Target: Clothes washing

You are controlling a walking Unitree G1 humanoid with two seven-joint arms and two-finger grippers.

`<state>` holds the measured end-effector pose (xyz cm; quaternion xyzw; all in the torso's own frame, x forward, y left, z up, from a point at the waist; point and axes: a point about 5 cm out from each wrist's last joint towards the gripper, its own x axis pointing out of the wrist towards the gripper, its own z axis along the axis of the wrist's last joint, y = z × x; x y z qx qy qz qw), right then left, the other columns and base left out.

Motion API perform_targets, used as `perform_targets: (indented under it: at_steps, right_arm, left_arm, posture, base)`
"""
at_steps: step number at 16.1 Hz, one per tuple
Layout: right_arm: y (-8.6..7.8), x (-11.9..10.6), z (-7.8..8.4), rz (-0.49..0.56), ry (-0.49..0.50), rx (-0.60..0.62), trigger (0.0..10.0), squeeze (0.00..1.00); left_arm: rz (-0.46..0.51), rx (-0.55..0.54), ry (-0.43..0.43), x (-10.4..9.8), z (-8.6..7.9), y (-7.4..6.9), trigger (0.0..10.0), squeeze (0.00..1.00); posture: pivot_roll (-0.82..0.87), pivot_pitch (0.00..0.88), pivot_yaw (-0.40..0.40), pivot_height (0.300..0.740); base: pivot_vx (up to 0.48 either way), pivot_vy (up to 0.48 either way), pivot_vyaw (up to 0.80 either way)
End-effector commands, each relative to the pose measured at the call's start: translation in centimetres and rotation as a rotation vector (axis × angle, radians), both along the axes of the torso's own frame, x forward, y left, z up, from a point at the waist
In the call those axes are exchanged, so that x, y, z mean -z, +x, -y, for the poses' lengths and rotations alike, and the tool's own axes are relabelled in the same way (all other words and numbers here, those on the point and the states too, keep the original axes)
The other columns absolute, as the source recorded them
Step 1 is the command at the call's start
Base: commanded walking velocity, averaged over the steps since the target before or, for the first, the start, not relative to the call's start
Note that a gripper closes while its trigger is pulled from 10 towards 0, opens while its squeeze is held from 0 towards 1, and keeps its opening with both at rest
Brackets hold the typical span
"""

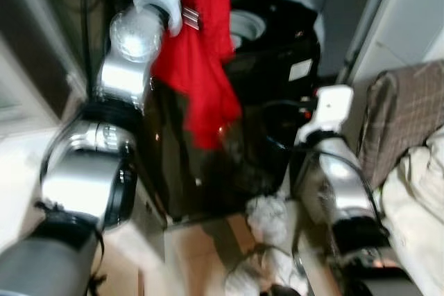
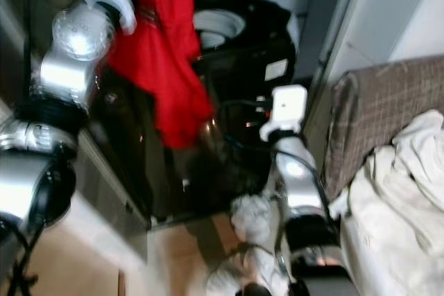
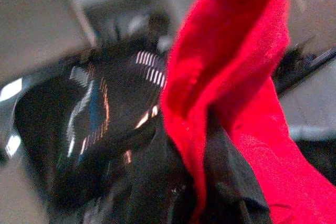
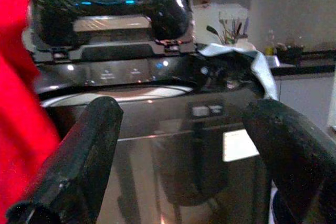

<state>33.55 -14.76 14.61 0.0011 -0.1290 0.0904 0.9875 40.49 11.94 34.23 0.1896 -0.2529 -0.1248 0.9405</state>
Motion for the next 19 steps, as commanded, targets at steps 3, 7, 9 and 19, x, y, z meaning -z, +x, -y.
perform_targets:
  at_steps: [3, 7, 9, 19]
  right_arm:
    - [-1.1, 1.1, 0.2, -0.065, 0.038, -0.069, 10.0, 0.0]
    - [-2.5, 1.7, 0.1, -0.094, 0.046, -0.102, 10.0, 0.0]
    - [-3.1, 1.7, -0.1, -0.1, 0.052, -0.108, 10.0, 0.0]
    - [-5.9, 2.4, 0.2, -0.171, 0.04, -0.052, 10.0, 0.0]
  left_arm:
    - [0.005, -0.037, 0.052, -2.3, -0.3, 0.7, 0.0, 0.0]
    - [0.076, -0.153, 0.134, -7.0, -1.5, 0.5, 0.0, 0.0]
    - [0.038, -0.201, 0.186, -6.7, -1.8, 0.8, 0.0, 0.0]
    - [-0.522, -0.404, 0.309, 9.0, -6.4, 2.2, 10.0, 1.0]
  posture:
    - [-0.2, 0.0, 0.099, 0.74]
    - [-0.24, 0.0, 0.127, 0.74]
    - [-0.28, 0.0, 0.141, 0.74]
    - [-0.37, 0.0, 0.165, 0.74]
  base:
    - [0.48, 0.0, 0.0]
    - [0.48, 0.0, 0.0]
    - [0.48, 0.0, 0.0]
    - [0.24, 0.0, 0.0]
